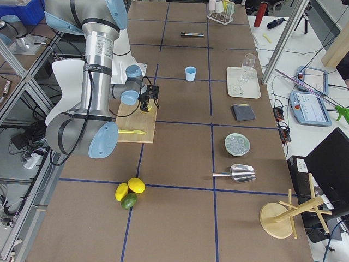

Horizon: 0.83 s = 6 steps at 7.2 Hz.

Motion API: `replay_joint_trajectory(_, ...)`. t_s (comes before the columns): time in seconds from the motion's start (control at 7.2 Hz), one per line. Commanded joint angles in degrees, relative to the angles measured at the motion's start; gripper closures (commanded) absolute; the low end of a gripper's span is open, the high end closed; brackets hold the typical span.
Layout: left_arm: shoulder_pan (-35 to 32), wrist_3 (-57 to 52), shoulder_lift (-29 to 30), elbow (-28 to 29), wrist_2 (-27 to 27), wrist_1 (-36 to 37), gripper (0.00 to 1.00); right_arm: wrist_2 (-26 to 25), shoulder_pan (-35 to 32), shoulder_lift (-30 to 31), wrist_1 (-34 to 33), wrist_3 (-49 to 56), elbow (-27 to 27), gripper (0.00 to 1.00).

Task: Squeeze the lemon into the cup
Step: 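Close the right gripper on the lemon slice and lift it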

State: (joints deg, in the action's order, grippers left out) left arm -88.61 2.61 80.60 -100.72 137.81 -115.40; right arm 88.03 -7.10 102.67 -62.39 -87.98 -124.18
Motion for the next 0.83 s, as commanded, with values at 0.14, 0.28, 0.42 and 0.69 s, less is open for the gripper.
replay_joint_trajectory(0.14, -0.1, 0.0, -0.1, -0.2, 0.1, 0.0, 0.00, 0.0, -0.7, 0.3, 0.1, 0.0, -0.6, 0.46)
replay_joint_trajectory(0.28, -0.1, 0.0, -0.1, -0.4, 0.1, 0.0, 0.00, 0.0, -0.9, 0.4, 0.1, 0.0, -1.7, 0.46)
replay_joint_trajectory(0.42, -0.1, 0.0, -0.2, -0.4, 0.2, 0.0, 0.00, 0.1, -1.1, 0.8, 0.1, -0.1, -3.1, 0.45)
replay_joint_trajectory(0.69, -0.1, 0.0, -0.2, -0.3, 0.1, 0.0, 0.00, 0.5, -3.4, 0.3, 0.1, 0.0, -5.0, 0.44)
